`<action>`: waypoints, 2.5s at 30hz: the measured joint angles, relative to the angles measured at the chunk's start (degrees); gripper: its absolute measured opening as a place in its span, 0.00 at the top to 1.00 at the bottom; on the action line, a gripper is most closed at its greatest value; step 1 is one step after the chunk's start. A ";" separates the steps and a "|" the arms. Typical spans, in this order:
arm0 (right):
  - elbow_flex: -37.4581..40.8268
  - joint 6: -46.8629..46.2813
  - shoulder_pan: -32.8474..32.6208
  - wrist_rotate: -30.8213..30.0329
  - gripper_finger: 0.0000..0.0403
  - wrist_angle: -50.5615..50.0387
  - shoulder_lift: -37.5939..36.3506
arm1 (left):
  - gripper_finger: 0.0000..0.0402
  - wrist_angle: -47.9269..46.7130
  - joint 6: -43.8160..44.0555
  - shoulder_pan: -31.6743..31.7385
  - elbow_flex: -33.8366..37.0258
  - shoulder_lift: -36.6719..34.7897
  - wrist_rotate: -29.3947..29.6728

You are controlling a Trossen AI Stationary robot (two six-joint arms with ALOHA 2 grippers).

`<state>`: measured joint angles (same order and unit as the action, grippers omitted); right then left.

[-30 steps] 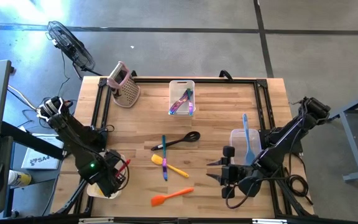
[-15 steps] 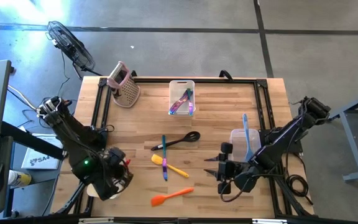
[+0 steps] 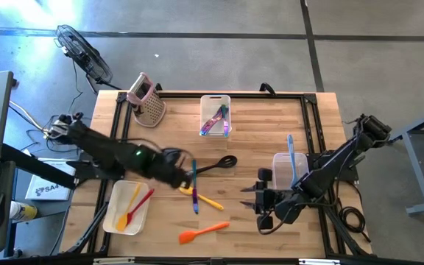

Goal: Pick & Place Kitchen Items
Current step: Put the blue table knife into the top white bin

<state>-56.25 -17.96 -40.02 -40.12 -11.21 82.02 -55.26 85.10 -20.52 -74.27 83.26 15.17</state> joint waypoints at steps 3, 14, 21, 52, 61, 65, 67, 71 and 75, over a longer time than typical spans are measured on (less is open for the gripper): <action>0.01 -0.01 0.01 1.00 0.61 -0.55 0.00 | 0.76 2.28 -3.81 3.82 0.09 2.98 -4.49; 4.56 -2.84 -0.47 4.70 0.61 1.08 0.02 | 0.76 7.66 -7.65 9.69 0.16 12.21 -17.36; 10.74 -0.72 -1.63 4.71 0.61 11.57 0.04 | 0.76 10.58 -9.39 9.96 -0.02 16.09 -18.15; 11.54 1.20 -1.62 6.41 0.61 14.48 0.04 | 0.76 10.45 -21.10 12.31 0.15 20.06 -17.00; 11.54 1.22 -1.63 7.26 0.61 14.38 0.04 | 0.76 13.01 -18.04 12.27 0.12 20.94 -18.00; 11.54 1.25 -1.63 7.28 0.61 14.44 0.04 | 0.76 12.23 -15.66 12.27 0.12 20.91 -18.70; 11.54 1.25 -1.63 7.28 0.61 14.43 0.04 | 0.76 11.20 -14.91 12.27 0.12 20.90 -18.69; 11.54 1.14 -1.63 7.31 0.61 14.41 0.04 | 0.76 9.64 -13.21 12.27 0.12 20.90 -17.84; 11.54 1.11 -1.63 7.31 0.61 14.43 0.04 | 0.76 8.38 -12.37 12.27 0.12 20.90 -17.65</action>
<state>-44.71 -16.84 -41.65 -32.82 3.22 82.06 -46.88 72.73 -8.25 -74.15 104.16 -2.48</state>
